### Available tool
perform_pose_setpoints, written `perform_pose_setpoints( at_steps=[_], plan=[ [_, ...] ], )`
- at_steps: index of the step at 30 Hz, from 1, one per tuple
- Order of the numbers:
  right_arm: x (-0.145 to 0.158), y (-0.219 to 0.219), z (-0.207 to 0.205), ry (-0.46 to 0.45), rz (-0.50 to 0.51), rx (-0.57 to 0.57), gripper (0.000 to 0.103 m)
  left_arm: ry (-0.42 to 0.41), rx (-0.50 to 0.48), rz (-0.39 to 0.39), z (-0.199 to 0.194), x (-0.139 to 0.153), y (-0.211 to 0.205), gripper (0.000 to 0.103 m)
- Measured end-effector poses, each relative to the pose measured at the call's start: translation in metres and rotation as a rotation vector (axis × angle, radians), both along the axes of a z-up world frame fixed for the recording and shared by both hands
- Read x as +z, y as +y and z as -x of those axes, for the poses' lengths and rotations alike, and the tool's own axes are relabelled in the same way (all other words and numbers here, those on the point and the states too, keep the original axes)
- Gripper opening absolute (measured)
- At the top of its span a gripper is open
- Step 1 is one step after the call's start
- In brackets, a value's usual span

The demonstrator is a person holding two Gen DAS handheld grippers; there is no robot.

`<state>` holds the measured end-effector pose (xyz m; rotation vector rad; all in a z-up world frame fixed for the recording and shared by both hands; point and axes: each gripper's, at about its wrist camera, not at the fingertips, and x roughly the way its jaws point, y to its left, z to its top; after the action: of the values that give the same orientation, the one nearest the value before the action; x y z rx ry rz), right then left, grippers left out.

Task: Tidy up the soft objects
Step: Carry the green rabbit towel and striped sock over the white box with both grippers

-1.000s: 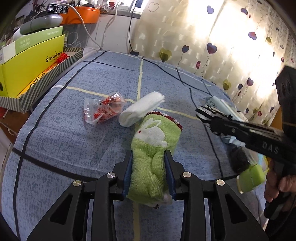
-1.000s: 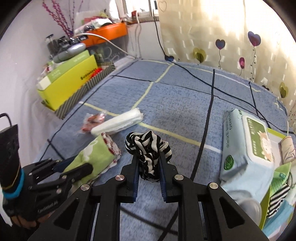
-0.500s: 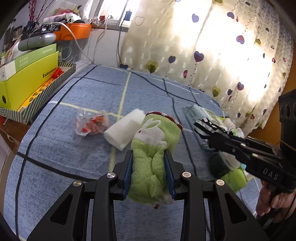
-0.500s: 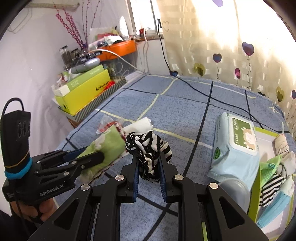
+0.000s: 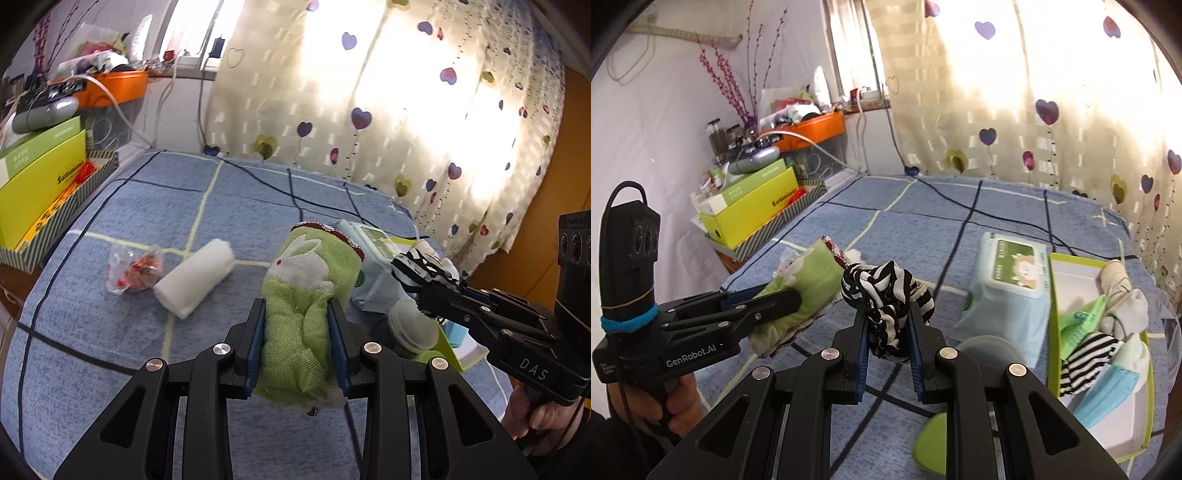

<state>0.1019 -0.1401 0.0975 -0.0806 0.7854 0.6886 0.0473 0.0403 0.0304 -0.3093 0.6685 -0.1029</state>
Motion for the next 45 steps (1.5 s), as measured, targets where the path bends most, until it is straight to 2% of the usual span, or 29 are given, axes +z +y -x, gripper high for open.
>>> perform_pose_setpoints(
  at_steps=[45],
  plan=[
    [0.015, -0.163, 0.013, -0.065, -0.099, -0.262, 0.018, -0.052, -0.226, -0.073, -0.020, 0.034, -0.135, 0.033]
  ],
)
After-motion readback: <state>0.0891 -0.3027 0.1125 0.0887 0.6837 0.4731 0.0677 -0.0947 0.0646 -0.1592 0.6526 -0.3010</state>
